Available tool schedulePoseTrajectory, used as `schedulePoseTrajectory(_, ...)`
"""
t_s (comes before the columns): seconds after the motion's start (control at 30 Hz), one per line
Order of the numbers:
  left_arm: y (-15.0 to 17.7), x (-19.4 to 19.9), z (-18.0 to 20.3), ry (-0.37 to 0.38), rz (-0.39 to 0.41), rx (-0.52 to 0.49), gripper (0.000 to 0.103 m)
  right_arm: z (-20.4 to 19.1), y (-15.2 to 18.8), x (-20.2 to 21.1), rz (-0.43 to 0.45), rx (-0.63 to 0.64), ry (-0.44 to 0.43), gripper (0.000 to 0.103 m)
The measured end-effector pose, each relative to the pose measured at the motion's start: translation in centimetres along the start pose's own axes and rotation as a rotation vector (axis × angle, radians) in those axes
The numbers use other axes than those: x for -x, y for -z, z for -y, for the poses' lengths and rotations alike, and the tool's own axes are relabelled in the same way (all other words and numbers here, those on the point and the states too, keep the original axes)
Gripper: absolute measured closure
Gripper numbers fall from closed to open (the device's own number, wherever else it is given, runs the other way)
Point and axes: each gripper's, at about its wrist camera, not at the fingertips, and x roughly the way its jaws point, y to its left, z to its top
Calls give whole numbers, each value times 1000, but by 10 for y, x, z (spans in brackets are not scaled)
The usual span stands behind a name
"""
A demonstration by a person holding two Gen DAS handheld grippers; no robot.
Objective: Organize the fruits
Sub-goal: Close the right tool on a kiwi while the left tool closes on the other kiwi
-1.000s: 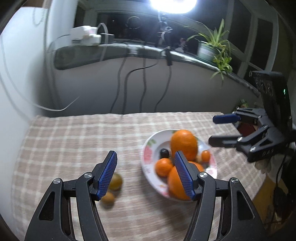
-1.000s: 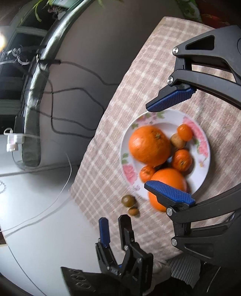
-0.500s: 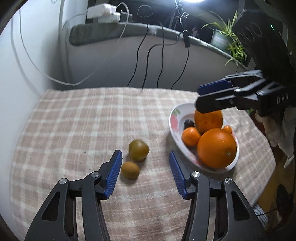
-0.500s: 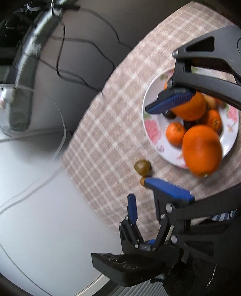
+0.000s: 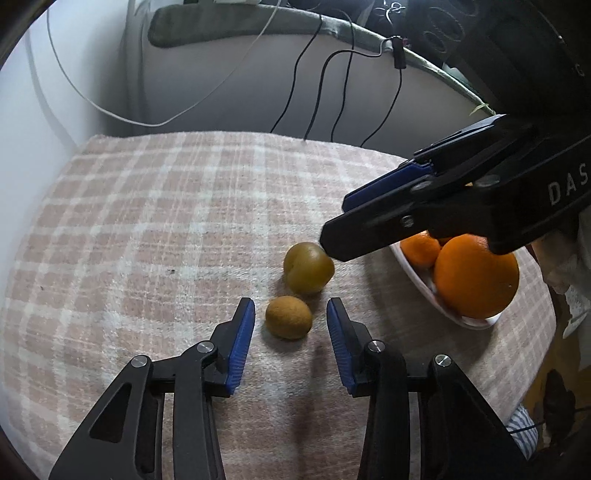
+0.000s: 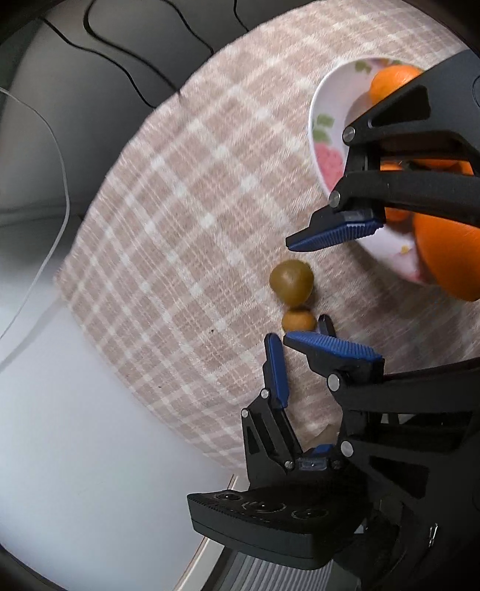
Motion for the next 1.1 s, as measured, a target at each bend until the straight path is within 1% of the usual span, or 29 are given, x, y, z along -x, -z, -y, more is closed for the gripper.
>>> schedulePoseTrajectory(0.13,2,-2,-4,6,-13,6,66,2,-6,-11,-28,-16,-6,60)
schedulePoseTrajectory(0.27,-5,-6,-6,10,-21,7,67,4,-10,-21,-51,-27,-2,60)
schedulePoseTrajectory(0.5,-6,-8,-9,17,-22,12,68,4,-13,-35,-83,-30,5,61)
schedulePoseTrajectory(0.53,-5,-8,-9,18,-22,12,68,4,-13,-36,-86,-31,4,64)
schedulePoseTrajectory(0.67,-5,-8,-10,17,-25,9,69,2,-14,-38,-94,-25,12,66)
schedulePoseTrajectory(0.7,-5,-9,-9,15,-27,6,71,1,-14,-40,-99,-22,15,71)
schedulePoseTrajectory(0.73,-5,-9,-9,15,-29,3,72,0,-14,-41,-103,-19,28,73)
schedulePoseTrajectory(0.83,-4,-10,-6,23,-35,-4,77,-2,-15,-42,-104,-15,36,75)
schedulePoseTrajectory(1.1,-4,-8,-3,19,-23,9,77,-9,-13,-39,-75,11,66,77)
